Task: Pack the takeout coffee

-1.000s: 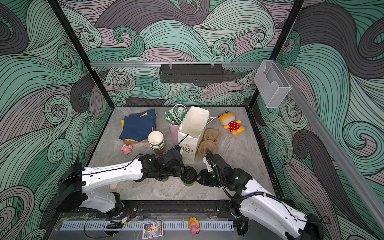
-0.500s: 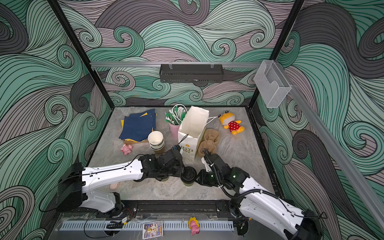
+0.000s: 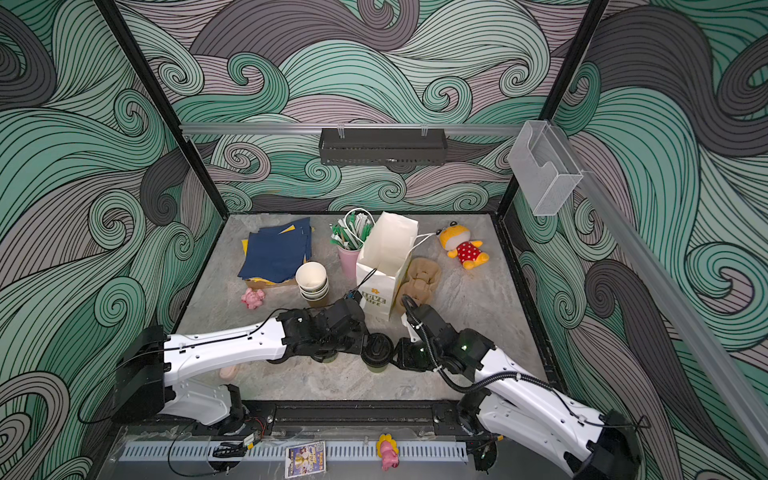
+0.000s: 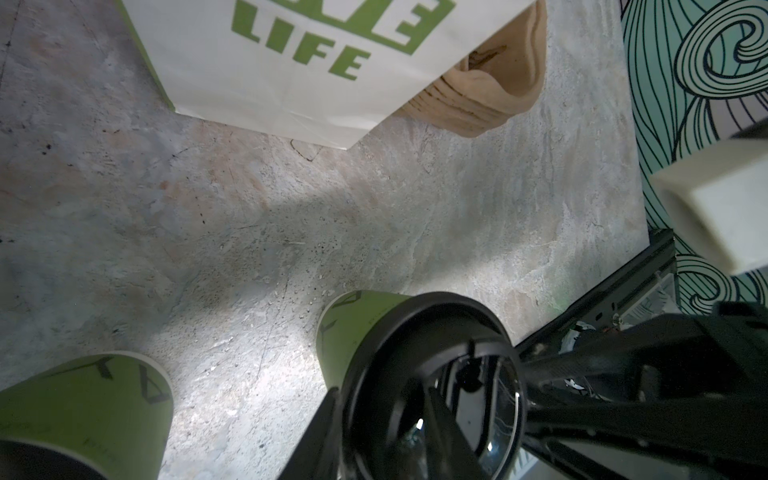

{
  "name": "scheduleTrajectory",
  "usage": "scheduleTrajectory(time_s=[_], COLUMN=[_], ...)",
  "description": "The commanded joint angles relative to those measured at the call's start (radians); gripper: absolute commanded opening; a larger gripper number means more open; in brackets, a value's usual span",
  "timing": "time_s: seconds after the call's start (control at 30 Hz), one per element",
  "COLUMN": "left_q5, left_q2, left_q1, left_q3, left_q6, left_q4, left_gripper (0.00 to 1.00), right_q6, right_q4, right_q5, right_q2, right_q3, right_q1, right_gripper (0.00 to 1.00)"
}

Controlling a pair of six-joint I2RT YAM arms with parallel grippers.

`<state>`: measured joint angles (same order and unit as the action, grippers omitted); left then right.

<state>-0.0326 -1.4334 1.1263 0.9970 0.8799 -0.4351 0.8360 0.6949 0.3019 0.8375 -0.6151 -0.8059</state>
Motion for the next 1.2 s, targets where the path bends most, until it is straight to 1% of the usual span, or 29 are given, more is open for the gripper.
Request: scheduleTrajectory(time_s=[0.0, 0.1, 0.23, 0.3, 0.47, 0.6, 0.67, 0.73, 0.77, 0.9, 0.97, 1.07, 1.1, 1.17], left_q5=[0.020, 0.020, 0.006, 0.003, 0.003, 0.001, -0.029, -0.097, -0.153, -0.427, -0.533, -0.658, -0.703, -0.755], left_q2=[-0.021, -0.013, 0.005, 0.050, 0.112, 0.173, 0.222, 0.282, 0.319, 0.488, 0.576, 0.689, 0.718, 0.754], left_q1=[0.014, 0.013, 0.015, 0.015, 0.013, 0.015, 0.014, 0.014, 0.014, 0.014, 0.013, 0.009, 0.005, -0.009], left_q3=[0.003, 0.006, 0.022, 0.030, 0.049, 0.049, 0.028, -0.002, -0.020, -0.113, -0.176, -0.232, -0.237, -0.233], left_q6=[-0.029, -0.031, -0.039, -0.050, -0.079, -0.117, -0.142, -0.160, -0.164, -0.125, -0.137, -0.112, -0.091, -0.074], left_q4=[-0.092, -0.076, -0.064, -0.056, -0.045, -0.027, -0.008, -0.005, -0.010, -0.020, 0.016, 0.003, -0.028, -0.093], left_gripper=[0.34, 0.38, 0.43, 0.45, 0.53, 0.54, 0.54, 0.54, 0.54, 0.54, 0.54, 0.55, 0.55, 0.55], right_q6=[0.001, 0.012, 0.008, 0.008, 0.006, 0.002, 0.007, 0.022, 0.030, 0.062, 0.069, 0.070, 0.071, 0.071], right_q4=[0.016, -0.020, 0.043, 0.068, 0.110, 0.147, 0.157, 0.167, 0.168, 0.169, 0.169, 0.170, 0.169, 0.169], right_q5=[-0.037, -0.024, -0.062, -0.071, -0.086, -0.118, -0.150, -0.196, -0.219, -0.306, -0.343, -0.386, -0.398, -0.421], right_q2=[-0.087, -0.156, -0.194, -0.208, -0.238, -0.259, -0.269, -0.281, -0.287, -0.306, -0.307, -0.307, -0.304, -0.301], right_q3=[-0.019, -0.032, -0.036, -0.032, -0.041, -0.046, -0.043, -0.042, -0.039, -0.041, -0.047, -0.054, -0.059, -0.067], right_q1=[-0.005, -0.004, -0.004, -0.004, -0.004, -0.004, -0.005, -0.003, -0.003, -0.001, -0.001, -0.001, -0.001, -0.001], right_gripper=[0.38, 0.43, 0.45, 0.45, 0.45, 0.46, 0.45, 0.46, 0.46, 0.46, 0.46, 0.46, 0.46, 0.46])
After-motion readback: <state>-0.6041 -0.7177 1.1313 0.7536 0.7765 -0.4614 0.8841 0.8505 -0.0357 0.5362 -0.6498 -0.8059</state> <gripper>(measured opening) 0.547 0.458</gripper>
